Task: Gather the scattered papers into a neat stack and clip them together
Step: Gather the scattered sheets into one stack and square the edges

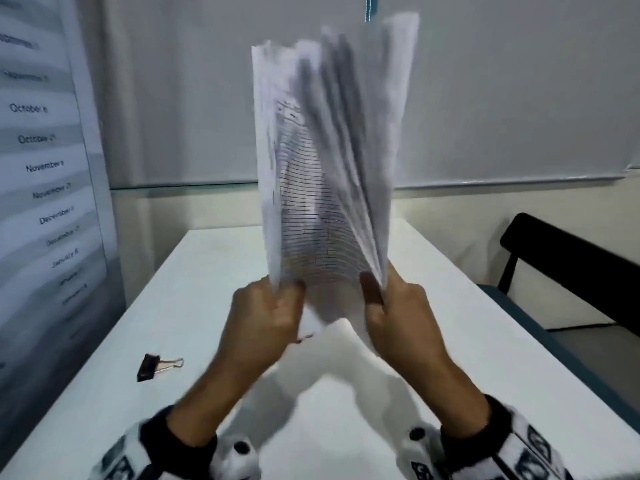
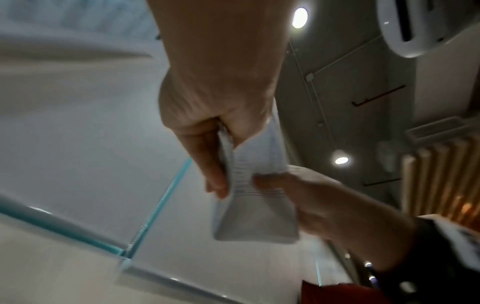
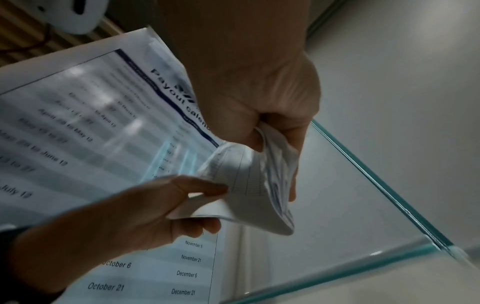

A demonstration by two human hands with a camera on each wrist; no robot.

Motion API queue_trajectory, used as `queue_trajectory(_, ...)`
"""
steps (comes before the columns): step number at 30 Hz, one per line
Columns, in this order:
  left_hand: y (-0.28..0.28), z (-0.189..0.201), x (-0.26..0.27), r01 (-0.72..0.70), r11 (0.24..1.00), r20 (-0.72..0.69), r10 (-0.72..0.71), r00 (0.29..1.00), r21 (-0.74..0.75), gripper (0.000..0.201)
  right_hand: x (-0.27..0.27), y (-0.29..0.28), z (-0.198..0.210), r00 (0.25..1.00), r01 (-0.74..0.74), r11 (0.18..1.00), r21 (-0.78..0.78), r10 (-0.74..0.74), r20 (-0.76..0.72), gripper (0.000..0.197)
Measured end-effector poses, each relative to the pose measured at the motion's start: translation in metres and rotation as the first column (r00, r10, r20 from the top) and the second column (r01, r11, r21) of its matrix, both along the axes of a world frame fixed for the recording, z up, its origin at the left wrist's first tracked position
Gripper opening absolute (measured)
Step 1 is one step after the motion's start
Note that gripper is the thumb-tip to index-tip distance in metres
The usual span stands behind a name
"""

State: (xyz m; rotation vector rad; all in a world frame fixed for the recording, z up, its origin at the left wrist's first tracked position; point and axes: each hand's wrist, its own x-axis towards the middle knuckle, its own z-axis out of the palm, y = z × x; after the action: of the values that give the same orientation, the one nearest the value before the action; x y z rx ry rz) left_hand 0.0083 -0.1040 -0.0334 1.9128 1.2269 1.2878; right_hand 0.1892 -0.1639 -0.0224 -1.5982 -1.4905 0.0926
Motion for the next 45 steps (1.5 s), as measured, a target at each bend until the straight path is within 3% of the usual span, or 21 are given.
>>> queue_trajectory(2, -0.014, 0.002, 0.007, -0.024, 0.998, -0.069, 0.028, 0.997, 0.049, 0.052, -0.002, 0.002, 0.000, 0.998, -0.023, 0.999, 0.040, 0.021, 0.051, 0.026)
queue_trajectory(5, 0.000, 0.018, -0.004, -0.013, 0.999, -0.109, 0.008, 0.994, -0.041, 0.040, 0.013, 0.014, -0.002, 0.993, -0.072, 0.997, 0.029, 0.074, -0.094, 0.008)
queue_trajectory(7, 0.021, 0.028, -0.016, 0.041, 0.995, 0.061, -0.036, 0.997, -0.086, 0.026, 0.022, 0.023, -0.007, 0.965, -0.130, 0.992, -0.012, 0.123, -0.230, 0.025)
queue_trajectory(9, 0.039, 0.034, -0.021, 0.097, 0.991, 0.228, -0.075, 0.971, -0.088, 0.025, 0.029, 0.033, -0.012, 0.926, -0.216, 0.976, -0.014, 0.200, -0.320, 0.030)
queue_trajectory(12, 0.059, 0.034, -0.015, 0.179, 0.981, 0.299, -0.150, 0.942, -0.070, 0.020, 0.038, 0.047, -0.014, 0.872, -0.271, 0.962, 0.036, 0.261, -0.413, 0.028)
queue_trajectory(15, 0.078, 0.018, -0.009, 0.274, 0.949, 0.376, -0.201, 0.905, -0.153, 0.024, 0.048, 0.063, -0.013, 0.740, -0.312, 0.943, 0.118, 0.318, -0.593, 0.032)
queue_trajectory(17, 0.092, 0.004, -0.009, 0.290, 0.929, 0.350, -0.199, 0.915, -0.231, 0.026, 0.055, 0.072, -0.018, 0.704, -0.342, 0.935, 0.088, 0.317, -0.636, 0.032)
queue_trajectory(20, 0.104, -0.013, -0.013, 0.299, 0.894, 0.256, -0.219, 0.942, -0.333, 0.029, 0.067, 0.084, -0.035, 0.748, -0.419, 0.901, -0.110, 0.273, -0.605, 0.030)
queue_trajectory(22, 0.108, -0.018, -0.016, 0.310, 0.879, 0.260, -0.224, 0.939, -0.363, 0.029, 0.073, 0.089, -0.042, 0.739, -0.477, 0.863, -0.167, 0.291, -0.607, 0.022)
queue_trajectory(27, 0.102, -0.006, -0.012, 0.337, 0.891, 0.432, -0.186, 0.882, -0.305, 0.035, 0.074, 0.094, -0.031, 0.721, -0.452, 0.890, -0.063, 0.322, -0.614, 0.029)
queue_trajectory(33, 0.098, 0.009, 0.001, 0.260, 0.950, 0.500, -0.143, 0.854, -0.173, 0.026, 0.061, 0.093, -0.009, 0.658, -0.396, 0.906, 0.150, 0.393, -0.642, 0.031)
queue_trajectory(36, 0.099, 0.014, 0.002, 0.275, 0.953, 0.528, -0.172, 0.831, -0.123, 0.024, 0.058, 0.095, 0.003, 0.677, -0.354, 0.915, 0.196, 0.395, -0.621, 0.040)
queue_trajectory(45, 0.104, 0.025, -0.015, 0.293, 0.956, 0.506, -0.252, 0.825, -0.002, 0.060, 0.059, 0.098, 0.009, 0.708, -0.340, 0.898, 0.279, 0.440, -0.552, 0.039)
